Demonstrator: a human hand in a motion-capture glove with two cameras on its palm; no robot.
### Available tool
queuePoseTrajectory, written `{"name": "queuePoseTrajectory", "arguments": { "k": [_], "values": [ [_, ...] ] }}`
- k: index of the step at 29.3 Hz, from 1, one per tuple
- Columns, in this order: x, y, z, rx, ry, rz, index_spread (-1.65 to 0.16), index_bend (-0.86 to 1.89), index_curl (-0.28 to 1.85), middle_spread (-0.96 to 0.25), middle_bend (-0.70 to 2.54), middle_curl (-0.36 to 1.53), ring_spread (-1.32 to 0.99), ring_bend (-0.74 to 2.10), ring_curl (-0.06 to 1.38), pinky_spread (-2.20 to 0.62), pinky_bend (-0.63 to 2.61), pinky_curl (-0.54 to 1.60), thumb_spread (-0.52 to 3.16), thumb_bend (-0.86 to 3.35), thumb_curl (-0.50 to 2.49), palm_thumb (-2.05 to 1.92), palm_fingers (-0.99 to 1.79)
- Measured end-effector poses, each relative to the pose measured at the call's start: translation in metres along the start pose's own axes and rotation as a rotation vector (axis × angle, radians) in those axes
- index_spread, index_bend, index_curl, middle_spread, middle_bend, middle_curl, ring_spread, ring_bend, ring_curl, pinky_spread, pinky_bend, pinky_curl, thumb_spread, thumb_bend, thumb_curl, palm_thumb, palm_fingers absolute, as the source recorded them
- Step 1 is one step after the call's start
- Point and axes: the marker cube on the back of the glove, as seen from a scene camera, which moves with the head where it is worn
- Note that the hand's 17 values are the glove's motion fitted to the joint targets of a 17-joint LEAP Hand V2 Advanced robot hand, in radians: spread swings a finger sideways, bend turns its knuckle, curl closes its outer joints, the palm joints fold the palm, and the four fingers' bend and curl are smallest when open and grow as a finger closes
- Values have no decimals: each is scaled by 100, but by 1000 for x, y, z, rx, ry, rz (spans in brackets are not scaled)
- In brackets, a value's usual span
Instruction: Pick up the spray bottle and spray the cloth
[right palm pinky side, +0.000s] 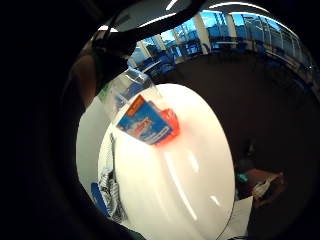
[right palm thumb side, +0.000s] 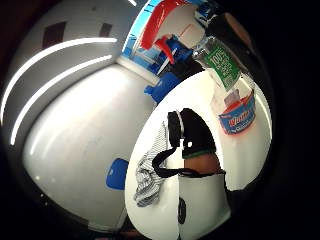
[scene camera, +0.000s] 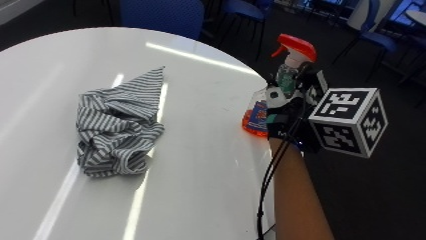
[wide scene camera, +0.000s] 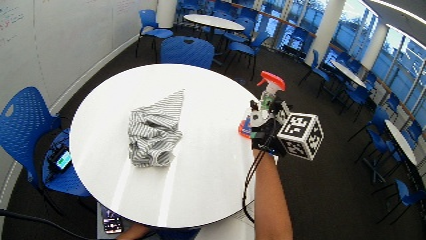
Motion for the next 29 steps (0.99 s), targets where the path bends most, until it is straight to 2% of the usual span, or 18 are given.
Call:
{"name": "queuePoseTrajectory", "arguments": {
  "k": [16, 29],
  "values": [
    [27, -17, 26, -50, -103, 148, -33, 15, 28, -4, 20, 34, -5, 40, 33, 18, 21, 33, 113, 1, 39, 75, 69],
    [17, -39, 22, -10, -196, 147, -32, 11, 27, -14, 40, 42, -10, 45, 36, 11, 17, 30, 106, -1, 43, 87, 96]
  ]
}}
